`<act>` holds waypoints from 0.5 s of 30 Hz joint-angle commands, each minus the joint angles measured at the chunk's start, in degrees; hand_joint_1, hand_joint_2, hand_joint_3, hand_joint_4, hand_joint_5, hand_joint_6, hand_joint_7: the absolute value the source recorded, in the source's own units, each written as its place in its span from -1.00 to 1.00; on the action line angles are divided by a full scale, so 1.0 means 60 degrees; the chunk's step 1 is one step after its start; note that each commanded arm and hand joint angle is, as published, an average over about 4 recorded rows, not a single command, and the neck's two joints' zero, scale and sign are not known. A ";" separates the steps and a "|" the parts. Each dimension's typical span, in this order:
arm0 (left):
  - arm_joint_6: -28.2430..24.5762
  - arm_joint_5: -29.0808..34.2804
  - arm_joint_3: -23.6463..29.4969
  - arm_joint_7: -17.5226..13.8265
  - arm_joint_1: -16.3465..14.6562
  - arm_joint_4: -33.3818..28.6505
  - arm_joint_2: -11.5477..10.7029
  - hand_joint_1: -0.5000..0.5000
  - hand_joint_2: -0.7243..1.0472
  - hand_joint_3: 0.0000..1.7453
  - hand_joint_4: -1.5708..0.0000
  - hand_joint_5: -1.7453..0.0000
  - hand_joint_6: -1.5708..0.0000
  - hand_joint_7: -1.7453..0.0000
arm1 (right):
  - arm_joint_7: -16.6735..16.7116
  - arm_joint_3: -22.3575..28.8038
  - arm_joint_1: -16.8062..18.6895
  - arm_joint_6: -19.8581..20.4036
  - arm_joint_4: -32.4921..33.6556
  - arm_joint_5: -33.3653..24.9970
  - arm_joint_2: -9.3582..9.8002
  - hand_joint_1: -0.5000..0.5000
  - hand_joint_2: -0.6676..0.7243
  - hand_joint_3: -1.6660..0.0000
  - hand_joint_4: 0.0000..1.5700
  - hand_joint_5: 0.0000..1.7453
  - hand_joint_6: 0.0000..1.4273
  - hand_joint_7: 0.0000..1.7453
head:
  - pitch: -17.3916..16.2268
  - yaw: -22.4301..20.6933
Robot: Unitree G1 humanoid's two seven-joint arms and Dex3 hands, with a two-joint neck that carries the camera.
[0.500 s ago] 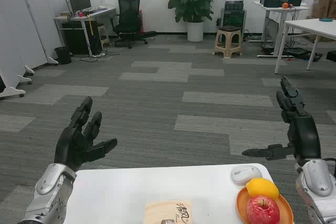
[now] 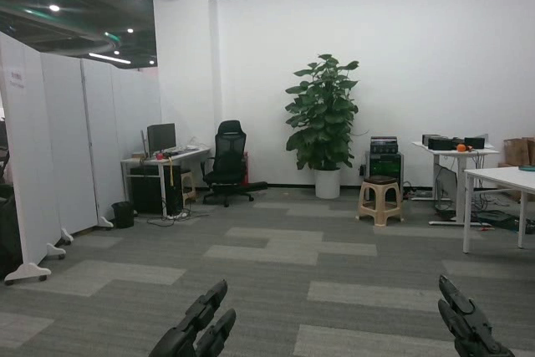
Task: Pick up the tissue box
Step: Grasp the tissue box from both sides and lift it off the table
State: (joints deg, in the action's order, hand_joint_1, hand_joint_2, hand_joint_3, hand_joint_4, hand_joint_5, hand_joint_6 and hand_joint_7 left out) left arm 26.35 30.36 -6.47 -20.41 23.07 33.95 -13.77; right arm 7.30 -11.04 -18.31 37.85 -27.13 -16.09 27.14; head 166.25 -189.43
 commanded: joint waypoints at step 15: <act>-0.0026 0.0147 -0.0166 0.0032 0.0007 0.0275 -0.0122 1.00 1.00 -0.65 1.00 1.00 1.00 1.00 | 0.0006 -0.0313 0.0005 -0.0083 -0.0298 -0.0086 -0.0041 -0.75 -0.18 0.74 -1.00 -1.00 -1.00 -0.92 | -0.5910 0.1125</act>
State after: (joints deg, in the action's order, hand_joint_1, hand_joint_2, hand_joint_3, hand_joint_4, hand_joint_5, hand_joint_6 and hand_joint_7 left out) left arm 26.35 30.58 -7.32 -20.40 23.07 34.80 -13.81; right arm 7.38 -12.42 -18.29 37.83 -28.21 -16.13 27.13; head 132.44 -183.09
